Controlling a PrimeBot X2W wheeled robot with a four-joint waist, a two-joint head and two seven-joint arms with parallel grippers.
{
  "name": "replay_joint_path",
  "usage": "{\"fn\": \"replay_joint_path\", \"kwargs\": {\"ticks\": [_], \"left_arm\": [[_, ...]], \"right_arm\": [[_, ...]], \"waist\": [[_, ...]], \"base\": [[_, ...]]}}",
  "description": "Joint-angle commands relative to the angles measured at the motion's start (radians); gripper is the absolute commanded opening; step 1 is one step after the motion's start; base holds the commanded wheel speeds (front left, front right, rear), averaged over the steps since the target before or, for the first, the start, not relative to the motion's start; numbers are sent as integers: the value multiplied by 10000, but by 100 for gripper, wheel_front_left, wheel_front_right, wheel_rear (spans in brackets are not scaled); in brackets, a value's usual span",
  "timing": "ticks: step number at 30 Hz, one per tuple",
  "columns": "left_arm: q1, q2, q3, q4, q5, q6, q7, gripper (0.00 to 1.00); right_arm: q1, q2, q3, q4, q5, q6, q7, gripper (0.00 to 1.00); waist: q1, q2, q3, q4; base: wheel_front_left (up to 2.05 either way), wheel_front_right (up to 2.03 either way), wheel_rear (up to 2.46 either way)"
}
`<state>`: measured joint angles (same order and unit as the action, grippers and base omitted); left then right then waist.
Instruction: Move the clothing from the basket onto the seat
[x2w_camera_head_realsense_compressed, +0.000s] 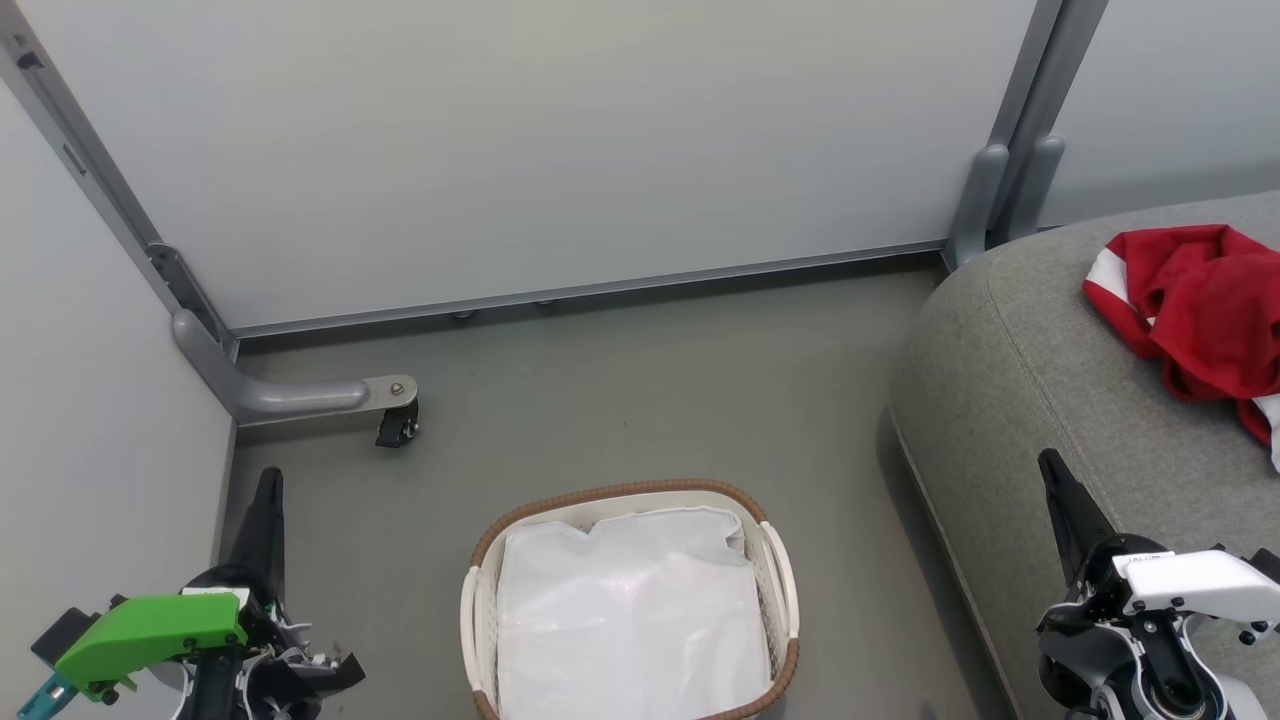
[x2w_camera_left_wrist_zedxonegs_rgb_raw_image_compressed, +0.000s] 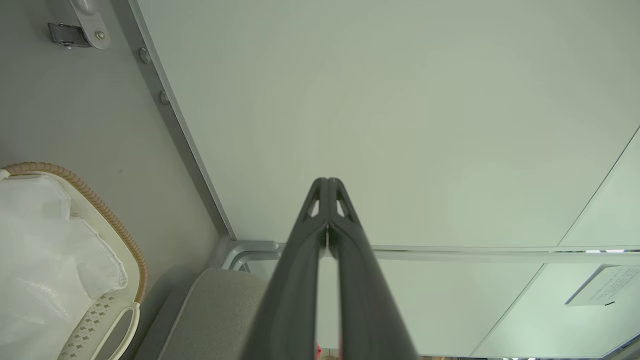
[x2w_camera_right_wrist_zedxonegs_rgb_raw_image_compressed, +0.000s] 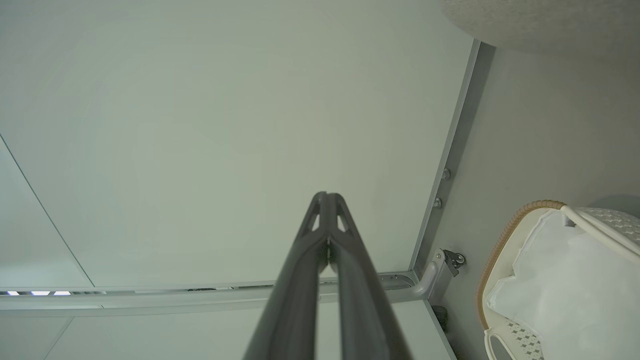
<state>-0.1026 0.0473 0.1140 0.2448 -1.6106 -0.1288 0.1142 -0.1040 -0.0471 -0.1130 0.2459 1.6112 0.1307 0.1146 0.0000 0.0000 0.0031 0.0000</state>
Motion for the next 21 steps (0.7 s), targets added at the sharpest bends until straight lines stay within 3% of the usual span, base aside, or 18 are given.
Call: {"fn": "replay_joint_path", "kwargs": {"ticks": [1,21], "left_arm": [[-116,55,21,-15,-43,-36,34,0],[-116,55,20,-16,-43,-36,31,0]], "right_arm": [[-81,-60,-21,-37,34,0,28,0],[-81,-60,-20,-35,34,0,28,0]], "waist": [[0,0,0,0],[0,0,0,0]], "base": [[0,0,0],[0,0,0]]}}
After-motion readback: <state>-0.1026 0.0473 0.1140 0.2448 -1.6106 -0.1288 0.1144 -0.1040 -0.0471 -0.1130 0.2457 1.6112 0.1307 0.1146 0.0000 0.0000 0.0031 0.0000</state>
